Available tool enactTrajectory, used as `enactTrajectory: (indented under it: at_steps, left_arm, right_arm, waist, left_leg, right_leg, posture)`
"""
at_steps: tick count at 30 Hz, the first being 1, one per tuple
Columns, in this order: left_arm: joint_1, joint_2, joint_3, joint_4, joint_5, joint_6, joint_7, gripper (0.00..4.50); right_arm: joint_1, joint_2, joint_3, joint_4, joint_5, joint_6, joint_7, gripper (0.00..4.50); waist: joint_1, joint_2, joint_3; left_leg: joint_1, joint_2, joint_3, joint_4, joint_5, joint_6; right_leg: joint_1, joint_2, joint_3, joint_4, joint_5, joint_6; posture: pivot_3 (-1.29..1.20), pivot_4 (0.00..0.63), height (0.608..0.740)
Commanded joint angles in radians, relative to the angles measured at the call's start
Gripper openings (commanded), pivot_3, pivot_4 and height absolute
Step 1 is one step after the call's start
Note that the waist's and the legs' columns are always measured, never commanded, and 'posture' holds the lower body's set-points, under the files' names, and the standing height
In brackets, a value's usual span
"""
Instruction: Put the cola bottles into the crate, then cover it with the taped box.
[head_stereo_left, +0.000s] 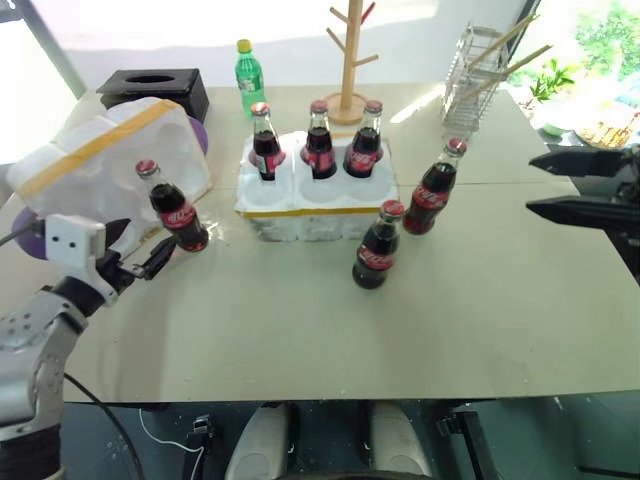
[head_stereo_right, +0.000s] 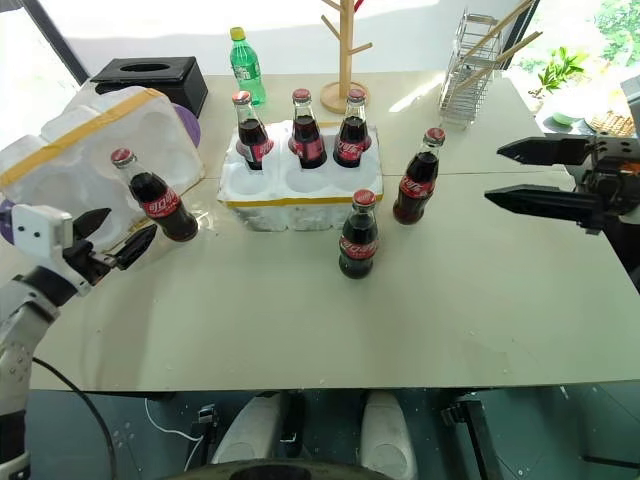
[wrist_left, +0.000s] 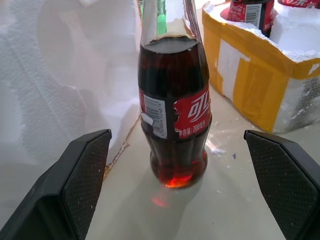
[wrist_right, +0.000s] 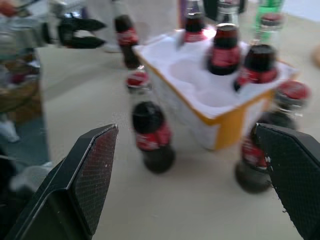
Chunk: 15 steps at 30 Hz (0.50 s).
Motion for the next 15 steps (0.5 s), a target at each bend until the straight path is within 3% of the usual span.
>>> enactTrajectory:
  at_steps: [1, 8, 15]
  left_arm:
    - [-0.069, 0.018, -0.025, 0.056, 0.035, -0.056, -0.006, 4.46]
    - [-0.197, 0.004, -0.099, 0.197, 0.084, -0.117, -0.027, 4.46]
    - [-0.317, -0.022, -0.183, 0.37, 0.132, -0.193, -0.063, 4.46]
  right_arm:
    - [-0.011, -0.013, -0.087, -0.141, 0.138, 0.091, -0.038, 4.5]
    - [-0.034, -0.003, -0.108, -0.22, 0.255, 0.143, -0.118, 4.5]
    - [-0.033, 0.008, -0.081, -0.225, 0.27, 0.126, -0.151, 4.5]
  waist:
    - [0.0, 0.0, 0.0]
    - [0.001, 0.0, 0.0]
    - [-0.001, -0.001, 0.0]
  left_leg:
    - [0.0, 0.0, 0.0, 0.0, 0.0, 0.0]
    - [0.0, -0.001, 0.0, 0.0, 0.0, 0.0]
    - [-0.001, -0.001, 0.001, 0.0, 0.0, 0.0]
  right_leg:
    - [0.0, 0.0, 0.0, 0.0, 0.0, 0.0]
    - [0.0, 0.0, 0.0, 0.0, 0.001, 0.001]
    - [-0.001, 0.0, 0.0, 0.0, 0.001, 0.002]
  posture:
    - [0.0, 0.15, 0.74]
    - [0.0, 0.15, 0.74]
    - [0.0, 0.15, 0.74]
